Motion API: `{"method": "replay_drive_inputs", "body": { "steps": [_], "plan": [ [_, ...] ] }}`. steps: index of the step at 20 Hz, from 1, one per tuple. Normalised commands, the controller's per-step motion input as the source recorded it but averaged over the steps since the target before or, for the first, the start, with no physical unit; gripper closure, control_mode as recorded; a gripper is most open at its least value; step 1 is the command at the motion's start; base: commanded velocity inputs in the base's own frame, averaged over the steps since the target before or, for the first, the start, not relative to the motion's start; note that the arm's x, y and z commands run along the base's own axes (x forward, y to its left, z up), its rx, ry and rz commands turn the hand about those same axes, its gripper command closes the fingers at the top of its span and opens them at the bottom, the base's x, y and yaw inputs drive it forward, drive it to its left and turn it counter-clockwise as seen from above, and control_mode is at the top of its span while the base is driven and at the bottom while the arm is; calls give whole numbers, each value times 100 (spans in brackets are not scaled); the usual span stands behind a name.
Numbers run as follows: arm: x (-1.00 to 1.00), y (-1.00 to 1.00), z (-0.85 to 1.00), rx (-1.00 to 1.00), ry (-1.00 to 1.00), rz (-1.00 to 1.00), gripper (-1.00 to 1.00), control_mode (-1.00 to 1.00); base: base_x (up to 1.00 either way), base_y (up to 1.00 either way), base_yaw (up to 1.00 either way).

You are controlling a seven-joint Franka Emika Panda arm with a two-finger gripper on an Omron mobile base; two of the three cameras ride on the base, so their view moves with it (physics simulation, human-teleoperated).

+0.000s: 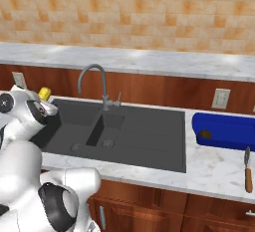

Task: Pick up all produce items and place them in the sink. Turn on the sink faucet to wash them. Then turn the sink off and put them in the tray.

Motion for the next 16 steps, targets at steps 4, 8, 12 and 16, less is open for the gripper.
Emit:
{"method": "replay_drive_inputs", "body": {
  "steps": [4, 8, 12, 16],
  "plan": [
    [-74, -56, 100, 0, -19, 1, 100, -100, 0, 0, 0],
    [-82, -74, 100, 1, -1, -1, 100, -100, 0, 0, 0],
    [-71, -82, 100, 7, 4, -12, 100, -100, 0, 0, 0],
    [-15, -90, 78, 5, 26, -31, 100, -100, 0, 0, 0]
  ]
}}
